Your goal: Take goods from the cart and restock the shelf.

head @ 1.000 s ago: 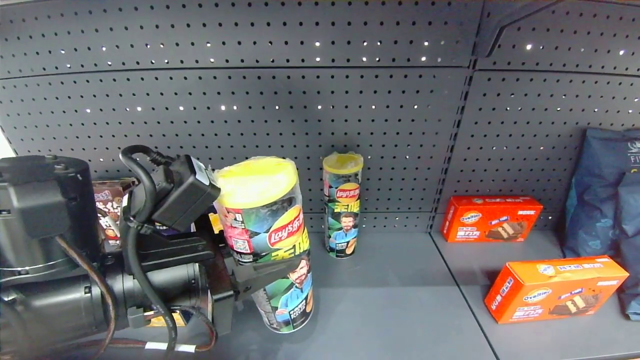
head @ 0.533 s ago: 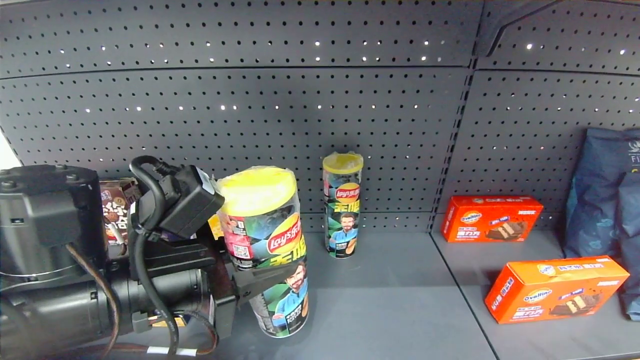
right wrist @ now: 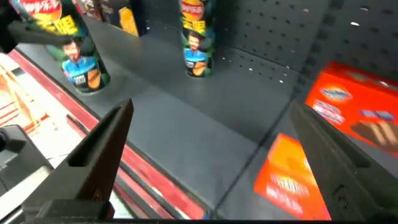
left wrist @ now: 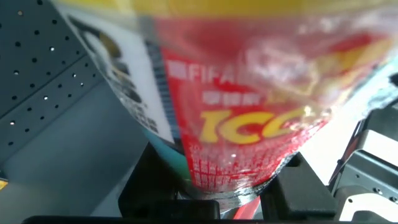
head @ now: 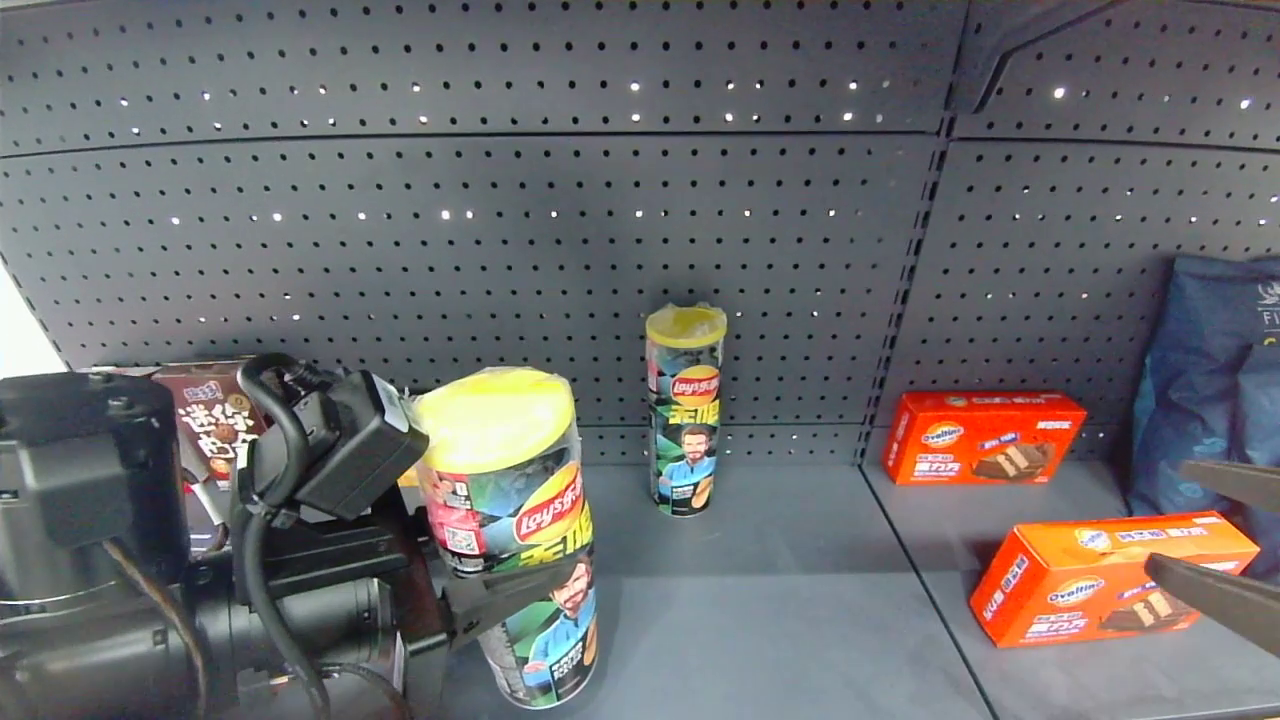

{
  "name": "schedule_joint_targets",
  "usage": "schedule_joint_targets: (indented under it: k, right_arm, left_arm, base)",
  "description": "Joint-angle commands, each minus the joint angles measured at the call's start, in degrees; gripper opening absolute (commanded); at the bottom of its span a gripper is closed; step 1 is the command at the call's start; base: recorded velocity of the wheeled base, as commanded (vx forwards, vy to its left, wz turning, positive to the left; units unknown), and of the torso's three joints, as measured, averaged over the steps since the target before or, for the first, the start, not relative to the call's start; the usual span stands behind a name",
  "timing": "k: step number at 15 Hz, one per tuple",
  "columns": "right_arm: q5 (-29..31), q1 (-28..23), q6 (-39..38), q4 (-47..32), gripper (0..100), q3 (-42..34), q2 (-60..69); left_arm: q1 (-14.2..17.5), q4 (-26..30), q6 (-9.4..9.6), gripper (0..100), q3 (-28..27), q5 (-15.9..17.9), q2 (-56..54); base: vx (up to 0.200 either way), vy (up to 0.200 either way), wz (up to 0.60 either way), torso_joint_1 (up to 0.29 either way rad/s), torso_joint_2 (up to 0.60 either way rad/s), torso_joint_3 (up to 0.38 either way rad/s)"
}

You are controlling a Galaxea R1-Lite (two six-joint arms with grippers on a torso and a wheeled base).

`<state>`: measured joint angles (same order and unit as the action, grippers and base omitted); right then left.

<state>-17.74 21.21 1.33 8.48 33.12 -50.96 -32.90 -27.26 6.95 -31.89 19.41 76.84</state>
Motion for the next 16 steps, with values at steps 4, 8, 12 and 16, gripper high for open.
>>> schedule_joint_targets:
  k: [4, 8, 12, 16]
  right_arm:
    - [0.60, 3.05, 3.42, 2.77, 100, 8.98, -16.46]
    - [-0.19, 3.40, 4.03, 21.49, 100, 10.12, -29.99]
    - [-3.80, 5.51, 4.12, 25.27, 100, 15.66, -39.48]
    - [-10.12, 5.77, 4.82, 34.23, 100, 17.33, -45.46]
  left_arm:
    - [0.12, -0.08, -0.18, 0, -0.01, 0.19, -0.37]
    - [2.40, -0.16, -0.80, 0, -0.19, 2.04, -0.37]
    - [3.37, -0.25, -0.88, 0, -1.42, 3.88, -0.11]
    - [3.37, -0.25, -0.88, 0, -1.68, 3.97, 0.51]
  base:
    - [0.000, 0.000, 0.00, 0.000, 0.00, 0.000]
    - [0.000, 0.000, 0.00, 0.000, 0.00, 0.000]
    - [0.000, 0.000, 0.00, 0.000, 0.00, 0.000]
    - [0.000, 0.000, 0.00, 0.000, 0.00, 0.000]
